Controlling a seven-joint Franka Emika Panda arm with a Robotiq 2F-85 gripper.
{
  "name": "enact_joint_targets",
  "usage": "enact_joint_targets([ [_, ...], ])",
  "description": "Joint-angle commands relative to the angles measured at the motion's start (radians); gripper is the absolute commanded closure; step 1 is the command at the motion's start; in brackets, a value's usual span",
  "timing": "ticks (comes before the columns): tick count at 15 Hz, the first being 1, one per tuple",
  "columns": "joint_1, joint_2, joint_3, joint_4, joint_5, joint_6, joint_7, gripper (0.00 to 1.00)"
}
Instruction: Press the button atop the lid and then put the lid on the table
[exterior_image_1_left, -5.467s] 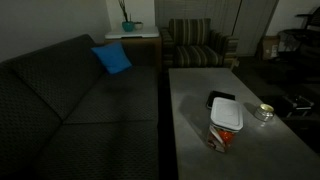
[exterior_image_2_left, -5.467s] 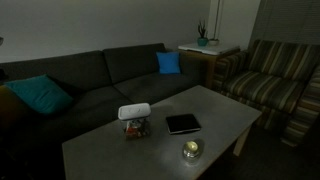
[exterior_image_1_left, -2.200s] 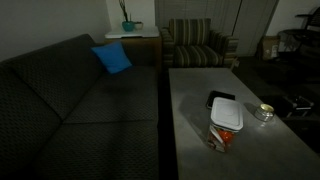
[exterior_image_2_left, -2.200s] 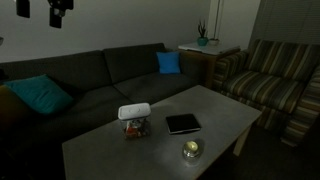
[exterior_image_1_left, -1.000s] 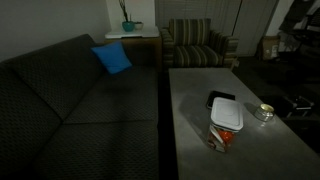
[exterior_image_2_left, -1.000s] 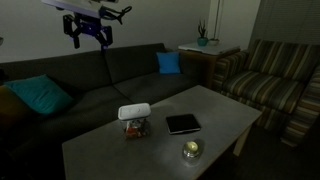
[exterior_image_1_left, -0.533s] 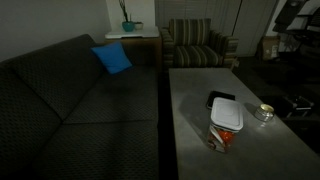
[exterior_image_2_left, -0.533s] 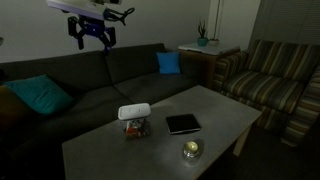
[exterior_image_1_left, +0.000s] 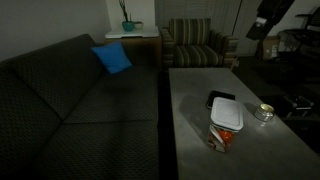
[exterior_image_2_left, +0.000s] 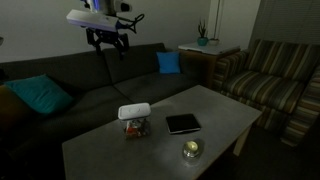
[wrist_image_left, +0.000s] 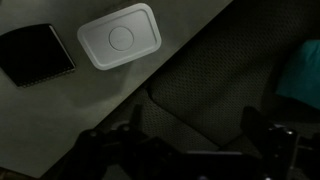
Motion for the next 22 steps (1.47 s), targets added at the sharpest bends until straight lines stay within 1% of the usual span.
enact_joint_targets([
  [1, -0.040, 0.158, 0.018, 0.118, -0.121, 0.030, 0.075, 0.00],
  [2, -0.035, 0.191, 0.003, 0.147, -0.183, -0.007, 0.124, 0.00],
  [3, -0.023, 0.222, -0.024, 0.184, -0.258, -0.071, 0.192, 0.00],
  [4, -0.022, 0.245, -0.032, 0.214, -0.293, -0.114, 0.265, 0.00],
  [5, -0.047, 0.253, -0.008, 0.247, -0.294, -0.187, 0.297, 0.00],
  [6, -0.062, 0.222, 0.018, 0.170, -0.301, -0.080, 0.265, 0.00],
  [7, -0.065, 0.240, 0.019, 0.192, -0.312, -0.096, 0.279, 0.00],
  [10, -0.072, 0.243, 0.030, 0.194, -0.312, -0.092, 0.277, 0.00],
  [13, -0.066, 0.243, 0.025, 0.194, -0.314, -0.076, 0.291, 0.00],
  [20, -0.107, 0.351, 0.055, 0.287, -0.366, -0.085, 0.208, 0.00],
  [22, -0.109, 0.390, 0.054, 0.315, -0.390, -0.070, 0.194, 0.00],
])
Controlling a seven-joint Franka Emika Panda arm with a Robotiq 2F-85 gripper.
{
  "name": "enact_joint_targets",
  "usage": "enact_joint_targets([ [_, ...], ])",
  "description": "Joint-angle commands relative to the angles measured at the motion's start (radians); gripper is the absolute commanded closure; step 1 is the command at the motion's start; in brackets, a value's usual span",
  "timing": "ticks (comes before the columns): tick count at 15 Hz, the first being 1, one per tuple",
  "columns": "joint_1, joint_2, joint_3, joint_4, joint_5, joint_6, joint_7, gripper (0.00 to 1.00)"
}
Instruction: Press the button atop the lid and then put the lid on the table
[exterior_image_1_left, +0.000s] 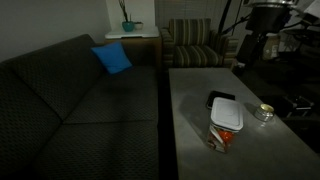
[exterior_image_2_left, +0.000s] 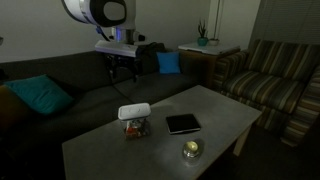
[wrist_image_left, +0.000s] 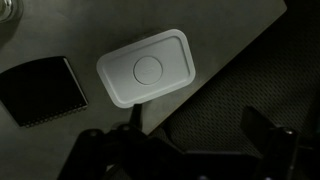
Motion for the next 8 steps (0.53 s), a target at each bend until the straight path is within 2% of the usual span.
enact_joint_targets([
  [1, -0.037, 0.086, 0.026, 0.071, -0.053, 0.020, -0.036, 0.00],
  [3, -0.037, 0.128, 0.024, 0.104, -0.080, 0.030, -0.038, 0.00],
  [4, -0.036, 0.144, 0.022, 0.120, -0.093, 0.033, -0.036, 0.20],
  [8, -0.024, 0.207, 0.007, 0.170, -0.152, 0.072, -0.015, 0.47],
])
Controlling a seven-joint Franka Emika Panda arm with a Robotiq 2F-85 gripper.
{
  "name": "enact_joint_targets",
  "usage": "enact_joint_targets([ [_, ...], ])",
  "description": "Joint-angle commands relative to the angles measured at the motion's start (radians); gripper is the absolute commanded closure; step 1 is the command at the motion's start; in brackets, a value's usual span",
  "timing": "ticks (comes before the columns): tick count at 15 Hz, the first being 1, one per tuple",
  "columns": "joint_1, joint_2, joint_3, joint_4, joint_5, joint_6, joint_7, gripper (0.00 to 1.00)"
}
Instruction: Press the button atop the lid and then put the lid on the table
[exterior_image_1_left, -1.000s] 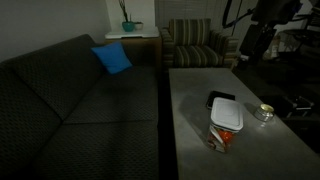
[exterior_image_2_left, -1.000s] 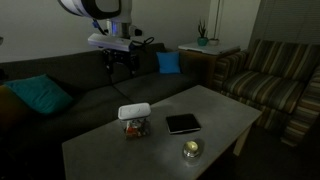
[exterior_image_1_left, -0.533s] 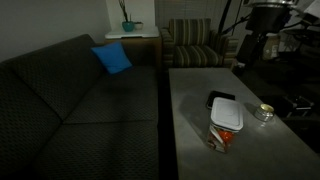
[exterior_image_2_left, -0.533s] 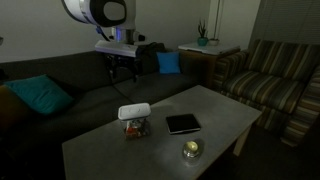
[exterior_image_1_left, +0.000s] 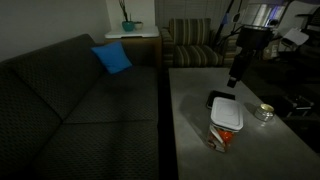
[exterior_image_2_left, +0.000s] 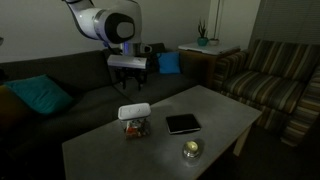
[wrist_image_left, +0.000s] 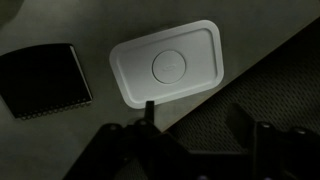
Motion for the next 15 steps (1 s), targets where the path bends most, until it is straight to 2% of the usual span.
enact_joint_targets([
  [1, -0.002, 0.060, -0.005, 0.049, -0.061, 0.037, 0.013, 0.56],
  [7, 0.049, 0.107, -0.074, 0.060, -0.172, 0.101, 0.087, 0.98],
  [11, 0.063, 0.123, -0.093, 0.051, -0.213, 0.097, 0.121, 1.00],
  [15, 0.032, 0.151, -0.053, 0.053, -0.199, 0.090, 0.098, 1.00],
])
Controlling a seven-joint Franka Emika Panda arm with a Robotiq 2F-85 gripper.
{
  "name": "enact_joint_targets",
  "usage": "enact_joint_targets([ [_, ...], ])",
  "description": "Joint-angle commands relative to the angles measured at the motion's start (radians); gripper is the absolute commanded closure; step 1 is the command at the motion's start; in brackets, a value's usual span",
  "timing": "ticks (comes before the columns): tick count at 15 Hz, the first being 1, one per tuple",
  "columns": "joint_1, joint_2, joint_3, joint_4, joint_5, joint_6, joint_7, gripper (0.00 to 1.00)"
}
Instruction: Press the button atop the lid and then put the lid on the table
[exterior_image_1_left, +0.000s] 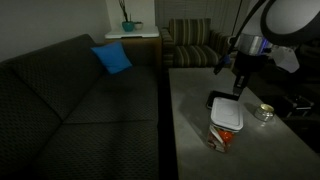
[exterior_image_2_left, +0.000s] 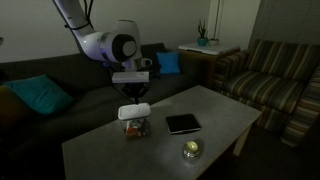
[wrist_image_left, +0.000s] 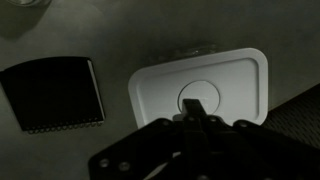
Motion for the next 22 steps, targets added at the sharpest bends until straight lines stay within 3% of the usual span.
enact_joint_targets([
  [1, -0.030, 0.029, 0.035, 0.006, 0.000, 0.002, -0.012, 1.00],
  [10, -0.098, 0.101, 0.118, 0.044, 0.019, 0.036, -0.049, 1.00],
  [22, -0.080, 0.174, 0.113, 0.125, 0.000, 0.094, -0.041, 1.00],
])
